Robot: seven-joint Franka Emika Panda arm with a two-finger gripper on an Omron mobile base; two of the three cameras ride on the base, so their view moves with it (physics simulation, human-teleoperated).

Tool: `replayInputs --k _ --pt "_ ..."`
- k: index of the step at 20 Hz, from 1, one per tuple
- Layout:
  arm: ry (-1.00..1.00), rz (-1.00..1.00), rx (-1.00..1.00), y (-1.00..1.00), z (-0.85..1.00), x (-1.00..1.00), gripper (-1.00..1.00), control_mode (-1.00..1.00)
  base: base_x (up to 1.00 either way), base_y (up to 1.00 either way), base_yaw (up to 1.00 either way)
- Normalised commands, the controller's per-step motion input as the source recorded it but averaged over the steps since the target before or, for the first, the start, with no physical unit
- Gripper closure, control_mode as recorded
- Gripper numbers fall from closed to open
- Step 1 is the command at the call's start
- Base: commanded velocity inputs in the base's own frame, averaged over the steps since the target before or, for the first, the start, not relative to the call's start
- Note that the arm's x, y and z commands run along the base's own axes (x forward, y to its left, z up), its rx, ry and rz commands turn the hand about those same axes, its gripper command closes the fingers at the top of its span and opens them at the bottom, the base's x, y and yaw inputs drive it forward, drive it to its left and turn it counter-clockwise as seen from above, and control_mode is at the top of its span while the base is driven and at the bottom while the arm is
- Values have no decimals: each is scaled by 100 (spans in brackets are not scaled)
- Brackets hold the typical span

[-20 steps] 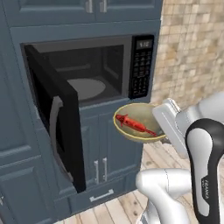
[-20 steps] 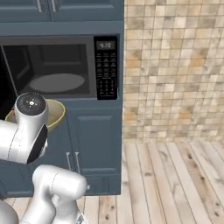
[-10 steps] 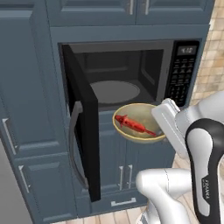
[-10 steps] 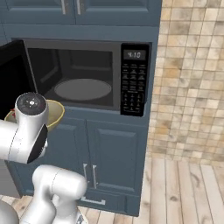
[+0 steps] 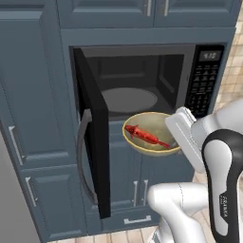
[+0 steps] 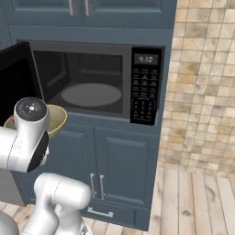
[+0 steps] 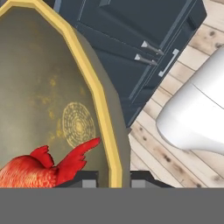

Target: Remove the peach from the bowl and place it on the small plate. Then place the bowl with only the fish in the microwave, close the door, and press the start button to microwave the fish.

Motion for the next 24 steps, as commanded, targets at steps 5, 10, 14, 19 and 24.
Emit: replayInputs --k 5,10,14,19,24 --pt "0 0 0 0 0 0 100 100 32 0 14" --pt "0 0 0 0 0 0 100 100 7 0 4" --pt "0 0 0 0 0 0 100 100 3 0 0" --pt "-1 -24 0 -1 0 49 100 -100 5 -1 -2" --pt "-5 -35 0 0 0 94 100 -100 0 0 0"
